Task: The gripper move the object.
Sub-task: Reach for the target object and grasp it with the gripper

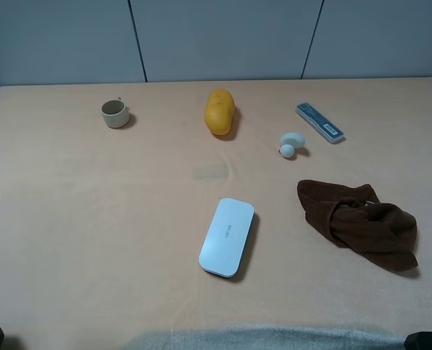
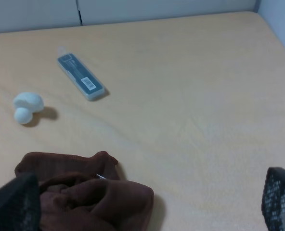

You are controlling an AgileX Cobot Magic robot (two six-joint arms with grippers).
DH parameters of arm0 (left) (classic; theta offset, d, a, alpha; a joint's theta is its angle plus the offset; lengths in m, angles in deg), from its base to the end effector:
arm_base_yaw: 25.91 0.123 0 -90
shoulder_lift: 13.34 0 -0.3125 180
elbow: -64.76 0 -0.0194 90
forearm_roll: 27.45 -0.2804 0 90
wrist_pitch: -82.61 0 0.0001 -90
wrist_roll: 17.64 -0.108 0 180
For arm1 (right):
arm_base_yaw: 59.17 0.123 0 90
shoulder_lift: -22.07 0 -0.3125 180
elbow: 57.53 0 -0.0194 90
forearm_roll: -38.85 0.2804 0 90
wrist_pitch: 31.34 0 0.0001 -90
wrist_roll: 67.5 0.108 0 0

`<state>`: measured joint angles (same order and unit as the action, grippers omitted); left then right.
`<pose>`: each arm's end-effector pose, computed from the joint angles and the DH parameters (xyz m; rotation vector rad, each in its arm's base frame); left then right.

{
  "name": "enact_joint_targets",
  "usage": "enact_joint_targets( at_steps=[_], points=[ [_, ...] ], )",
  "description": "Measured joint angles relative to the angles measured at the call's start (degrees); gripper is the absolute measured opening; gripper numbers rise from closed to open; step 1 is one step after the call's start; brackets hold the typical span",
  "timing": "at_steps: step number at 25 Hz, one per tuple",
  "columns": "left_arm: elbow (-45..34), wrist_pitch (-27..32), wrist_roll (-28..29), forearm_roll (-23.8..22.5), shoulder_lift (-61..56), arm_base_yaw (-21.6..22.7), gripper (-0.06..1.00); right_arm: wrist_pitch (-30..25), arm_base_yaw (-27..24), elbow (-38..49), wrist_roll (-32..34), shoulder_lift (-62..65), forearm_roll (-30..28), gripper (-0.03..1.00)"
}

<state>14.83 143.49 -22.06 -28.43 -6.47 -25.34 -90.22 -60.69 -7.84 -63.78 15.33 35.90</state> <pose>0.0093 0.0017 0.2799 0.0683 2.0535 0.0746 0.0100 -0.0050 0.2847 0.0933 2.0095 -0.0368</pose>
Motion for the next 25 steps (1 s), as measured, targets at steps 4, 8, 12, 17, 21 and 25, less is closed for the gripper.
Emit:
enact_joint_targets(
  at_steps=[4, 8, 12, 17, 21, 25],
  points=[
    [0.0, 0.0, 0.0, 0.0, 0.0, 0.0, 0.99, 0.0, 0.0, 0.0, 0.0, 0.0, 0.0, 0.69],
    [0.0, 0.0, 0.0, 0.0, 0.0, 0.0, 0.99, 0.0, 0.0, 0.0, 0.0, 0.0, 0.0, 0.69],
    [0.0, 0.0, 0.0, 0.0, 0.0, 0.0, 0.99, 0.0, 0.0, 0.0, 0.0, 0.0, 0.0, 0.69],
    [0.0, 0.0, 0.0, 0.0, 0.0, 0.0, 0.99, 0.0, 0.0, 0.0, 0.0, 0.0, 0.0, 0.69],
    [0.0, 0.0, 0.0, 0.0, 0.0, 0.0, 0.99, 0.0, 0.0, 0.0, 0.0, 0.0, 0.35, 0.69],
    [0.0, 0.0, 0.0, 0.0, 0.0, 0.0, 0.99, 0.0, 0.0, 0.0, 0.0, -0.07, 1.71, 0.69]
  ],
)
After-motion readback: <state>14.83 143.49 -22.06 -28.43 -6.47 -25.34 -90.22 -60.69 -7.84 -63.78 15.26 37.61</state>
